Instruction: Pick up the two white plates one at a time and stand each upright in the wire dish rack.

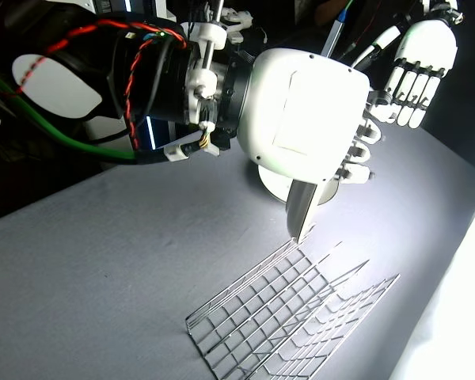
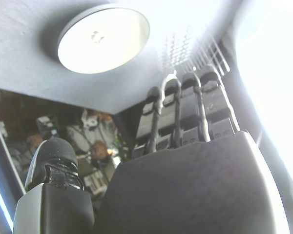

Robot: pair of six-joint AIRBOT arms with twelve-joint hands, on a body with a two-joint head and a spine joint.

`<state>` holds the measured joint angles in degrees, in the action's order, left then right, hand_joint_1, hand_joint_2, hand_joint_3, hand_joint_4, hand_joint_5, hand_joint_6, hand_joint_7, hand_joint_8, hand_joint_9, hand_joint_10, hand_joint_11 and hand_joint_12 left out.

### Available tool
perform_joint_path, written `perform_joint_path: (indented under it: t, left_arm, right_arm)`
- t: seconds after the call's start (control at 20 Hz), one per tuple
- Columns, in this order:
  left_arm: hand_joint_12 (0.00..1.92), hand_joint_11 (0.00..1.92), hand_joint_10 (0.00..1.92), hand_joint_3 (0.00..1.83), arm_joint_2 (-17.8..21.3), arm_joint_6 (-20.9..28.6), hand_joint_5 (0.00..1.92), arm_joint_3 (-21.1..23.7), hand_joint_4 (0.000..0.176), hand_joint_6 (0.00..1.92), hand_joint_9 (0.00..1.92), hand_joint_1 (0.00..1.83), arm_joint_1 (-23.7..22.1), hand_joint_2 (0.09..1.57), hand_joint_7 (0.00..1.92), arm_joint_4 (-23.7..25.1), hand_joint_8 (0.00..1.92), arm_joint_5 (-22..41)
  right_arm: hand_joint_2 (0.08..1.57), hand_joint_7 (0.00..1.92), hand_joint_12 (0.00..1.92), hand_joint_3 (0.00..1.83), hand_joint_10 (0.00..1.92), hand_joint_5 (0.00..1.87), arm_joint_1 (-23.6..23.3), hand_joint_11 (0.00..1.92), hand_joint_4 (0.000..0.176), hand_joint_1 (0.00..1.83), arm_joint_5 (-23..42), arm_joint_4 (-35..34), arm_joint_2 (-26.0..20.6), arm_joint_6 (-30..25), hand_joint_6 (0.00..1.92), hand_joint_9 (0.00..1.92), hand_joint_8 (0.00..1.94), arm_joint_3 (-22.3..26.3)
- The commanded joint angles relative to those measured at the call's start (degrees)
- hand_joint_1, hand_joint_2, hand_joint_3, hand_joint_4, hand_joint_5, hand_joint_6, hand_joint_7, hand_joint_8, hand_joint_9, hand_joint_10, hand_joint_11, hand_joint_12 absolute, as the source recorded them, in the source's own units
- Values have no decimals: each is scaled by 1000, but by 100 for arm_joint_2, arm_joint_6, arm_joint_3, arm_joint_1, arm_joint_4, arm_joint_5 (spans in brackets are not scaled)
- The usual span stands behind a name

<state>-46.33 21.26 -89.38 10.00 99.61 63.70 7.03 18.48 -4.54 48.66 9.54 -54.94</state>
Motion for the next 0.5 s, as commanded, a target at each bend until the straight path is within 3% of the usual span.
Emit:
perform_joint_path:
  t: [0.0, 0.45]
  left_arm:
    - [0, 0, 1, 0, 23, 0, 72, -45, 0, 3, 8, 0, -49, 1111, 46, -492, 4, 48]
    - [0, 0, 5, 0, 11, -1, 75, -71, 0, 6, 13, 0, -46, 1110, 51, -492, 7, 43]
  right_arm:
    - [1177, 849, 1327, 0, 1317, 761, -105, 612, 0, 1355, 780, -88, -34, -64, 1255, 848, 1152, -15]
    - [1174, 852, 1287, 2, 1318, 788, -115, 609, 0, 1355, 774, -169, -34, -61, 1253, 827, 1145, -12]
